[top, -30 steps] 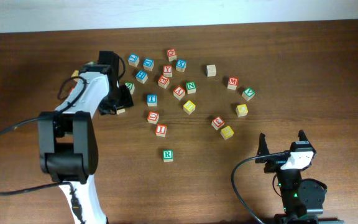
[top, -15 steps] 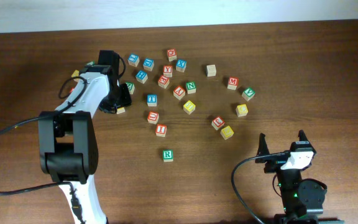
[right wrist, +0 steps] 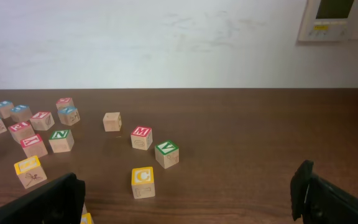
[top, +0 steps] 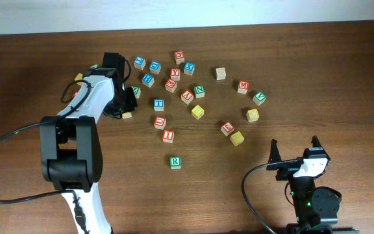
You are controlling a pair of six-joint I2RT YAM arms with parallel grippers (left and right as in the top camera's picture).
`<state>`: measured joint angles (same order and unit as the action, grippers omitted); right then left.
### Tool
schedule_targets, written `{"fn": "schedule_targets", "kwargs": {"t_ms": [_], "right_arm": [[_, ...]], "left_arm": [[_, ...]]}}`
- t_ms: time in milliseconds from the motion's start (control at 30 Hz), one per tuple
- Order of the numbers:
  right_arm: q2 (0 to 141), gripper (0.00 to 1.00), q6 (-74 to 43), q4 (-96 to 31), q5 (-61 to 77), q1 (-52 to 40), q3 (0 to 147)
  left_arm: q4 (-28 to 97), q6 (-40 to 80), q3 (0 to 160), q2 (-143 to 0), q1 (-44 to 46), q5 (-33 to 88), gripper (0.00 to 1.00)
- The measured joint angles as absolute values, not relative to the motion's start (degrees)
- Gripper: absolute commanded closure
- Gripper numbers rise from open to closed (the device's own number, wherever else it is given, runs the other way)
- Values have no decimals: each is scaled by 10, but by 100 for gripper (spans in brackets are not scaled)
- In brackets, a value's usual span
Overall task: Spell out ICRA
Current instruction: 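Move the left gripper back over the yellow S block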
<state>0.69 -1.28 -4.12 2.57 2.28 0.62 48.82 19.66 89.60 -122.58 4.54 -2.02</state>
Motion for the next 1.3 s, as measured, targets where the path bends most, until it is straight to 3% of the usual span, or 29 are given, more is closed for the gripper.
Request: {"fn": "schedule_targets", "kwargs": {"t_ms": [267, 300, 400, 633, 967, 1133, 1300], "right_arm": [[7, 2, -13, -41, 26, 23, 6], [7, 2, -13, -41, 25, 23, 6], [7, 2, -13, -41, 26, 23, 6], [7, 2, -13, -41, 25, 23, 6], [7, 2, -13, -41, 25, 23, 6], [7, 2, -13, -41, 26, 23, 6], [7, 2, -13, -41, 26, 23, 6]], "left_arm": [[503, 197, 896, -1158, 45, 18, 72], [504, 197, 896, -1140, 45, 31, 70], [512, 199, 896, -1099, 45, 54, 41], [500, 150, 851, -1093, 45, 24, 34], [402, 141, 791, -1102, 45, -20, 30], [391, 139, 787, -1141, 45, -18, 42], [380, 136, 787, -1141, 45, -15, 43]]}}
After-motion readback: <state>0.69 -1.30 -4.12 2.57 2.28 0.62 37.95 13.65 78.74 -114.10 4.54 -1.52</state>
